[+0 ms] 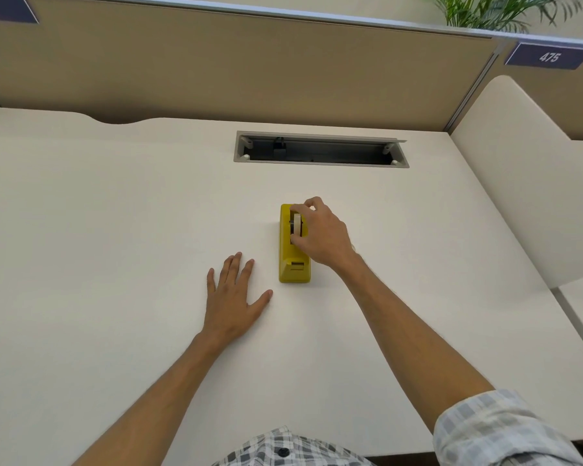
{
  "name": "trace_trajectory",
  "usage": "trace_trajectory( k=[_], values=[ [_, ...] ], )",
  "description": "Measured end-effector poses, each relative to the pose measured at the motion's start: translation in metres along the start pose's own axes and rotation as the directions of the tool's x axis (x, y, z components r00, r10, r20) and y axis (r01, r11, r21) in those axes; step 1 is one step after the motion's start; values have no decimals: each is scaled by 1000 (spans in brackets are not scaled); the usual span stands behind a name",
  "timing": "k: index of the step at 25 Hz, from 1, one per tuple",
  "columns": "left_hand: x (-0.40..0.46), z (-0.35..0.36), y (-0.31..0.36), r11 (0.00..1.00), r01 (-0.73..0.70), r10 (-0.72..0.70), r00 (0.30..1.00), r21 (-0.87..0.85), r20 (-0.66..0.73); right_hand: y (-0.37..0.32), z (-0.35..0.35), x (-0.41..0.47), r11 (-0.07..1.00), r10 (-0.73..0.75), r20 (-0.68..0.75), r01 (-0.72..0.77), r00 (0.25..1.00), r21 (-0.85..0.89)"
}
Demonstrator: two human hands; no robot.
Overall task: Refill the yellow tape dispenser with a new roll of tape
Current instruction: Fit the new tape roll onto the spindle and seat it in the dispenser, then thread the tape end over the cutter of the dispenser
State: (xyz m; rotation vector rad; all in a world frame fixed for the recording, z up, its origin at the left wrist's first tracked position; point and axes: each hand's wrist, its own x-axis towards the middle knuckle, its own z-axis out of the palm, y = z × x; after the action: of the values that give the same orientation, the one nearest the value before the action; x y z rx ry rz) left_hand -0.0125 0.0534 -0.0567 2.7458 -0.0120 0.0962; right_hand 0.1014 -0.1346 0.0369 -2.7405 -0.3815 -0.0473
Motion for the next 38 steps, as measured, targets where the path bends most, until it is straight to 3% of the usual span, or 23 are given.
trace_trajectory(
  k=[5, 10, 14, 23, 26, 29, 33, 38],
  values=[
    [12, 11, 29, 997, -30, 32, 999, -75, 32, 0, -6, 8, 991, -42, 37, 46, 998, -123],
    [16, 18, 34, 999, -30, 30, 1000, -9, -9, -2, -13, 18, 957, -69, 123, 100, 990, -271],
    [17, 19, 33, 1000, -20, 20, 1000, 13, -21, -1, -13, 21, 954, -88, 168, 131, 982, -268],
    [16, 18, 34, 999, -37, 37, 999, -23, -27, 5, -9, 11, 987, -98, 134, 113, 986, -113],
    [17, 11, 34, 988, -33, 29, 999, -152, -24, 10, -10, 1, 995, -92, 58, 90, 994, 33],
    [26, -2, 39, 943, -47, 20, 996, -330, -86, 15, -7, -8, 994, -94, -52, 96, 994, 44],
    [60, -22, 53, 917, -109, 41, 983, -384, -180, 18, 1, -14, 996, -47, -135, 57, 990, 71],
    [104, -37, 68, 954, -154, 163, 987, -259, 13, 14, 8, -15, 957, 91, -172, -38, 981, 289]
  ],
)
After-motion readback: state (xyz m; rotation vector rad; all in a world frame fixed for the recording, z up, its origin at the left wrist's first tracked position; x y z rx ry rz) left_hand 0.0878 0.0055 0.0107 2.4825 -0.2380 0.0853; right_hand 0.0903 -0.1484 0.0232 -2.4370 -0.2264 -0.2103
